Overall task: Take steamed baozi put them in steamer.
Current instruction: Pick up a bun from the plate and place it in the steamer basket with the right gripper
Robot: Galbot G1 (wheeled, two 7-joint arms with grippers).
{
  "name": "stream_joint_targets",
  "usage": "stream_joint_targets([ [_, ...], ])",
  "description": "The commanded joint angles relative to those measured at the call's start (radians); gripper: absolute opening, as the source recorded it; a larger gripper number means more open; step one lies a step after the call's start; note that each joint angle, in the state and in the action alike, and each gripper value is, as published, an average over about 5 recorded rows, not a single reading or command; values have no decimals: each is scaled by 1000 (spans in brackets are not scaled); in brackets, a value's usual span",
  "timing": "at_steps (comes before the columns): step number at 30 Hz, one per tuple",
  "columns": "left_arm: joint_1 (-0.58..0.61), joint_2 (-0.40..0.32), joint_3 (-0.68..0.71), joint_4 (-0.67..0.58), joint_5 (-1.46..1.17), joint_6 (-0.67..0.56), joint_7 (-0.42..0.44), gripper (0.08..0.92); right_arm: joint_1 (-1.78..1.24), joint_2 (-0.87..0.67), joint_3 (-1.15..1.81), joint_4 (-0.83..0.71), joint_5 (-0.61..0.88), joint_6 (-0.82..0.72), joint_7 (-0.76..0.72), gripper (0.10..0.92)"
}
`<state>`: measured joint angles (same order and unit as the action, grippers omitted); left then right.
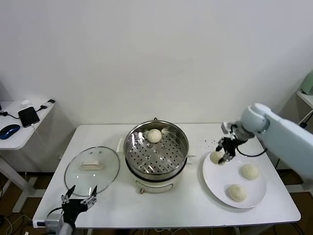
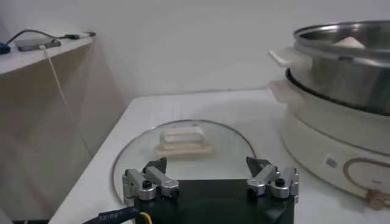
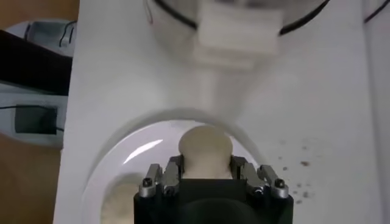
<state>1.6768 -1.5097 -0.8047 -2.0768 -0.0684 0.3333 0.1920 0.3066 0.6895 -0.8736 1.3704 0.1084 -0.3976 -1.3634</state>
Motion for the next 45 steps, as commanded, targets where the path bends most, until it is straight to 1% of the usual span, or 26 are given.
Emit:
stream_joint_targets([
  [1, -1, 13, -15, -21, -14, -4, 5, 823, 594, 188, -487, -58, 376, -84, -16, 526],
  [4, 6, 26, -24, -36, -34, -5, 6, 823, 612, 300, -505, -103, 444, -124, -7, 526],
  [8, 2, 39, -27, -39, -54, -5, 7, 823, 576, 445, -499, -159, 474, -167, 13, 526],
  [14, -3, 42, -27, -45, -83, 4, 12, 823, 482, 641, -487, -256, 470, -212, 50, 526],
  [18, -7, 41, -21, -40, -91, 4, 12, 823, 419, 714, -481, -307, 442, -247, 79, 527],
  [28, -18, 53, -17, -39, -109, 4, 13, 823, 270, 825, -445, -379, 347, -322, 140, 566],
  [45, -17, 44, -15, -37, -123, 5, 12, 823, 130, 887, -406, -409, 225, -347, 182, 568],
])
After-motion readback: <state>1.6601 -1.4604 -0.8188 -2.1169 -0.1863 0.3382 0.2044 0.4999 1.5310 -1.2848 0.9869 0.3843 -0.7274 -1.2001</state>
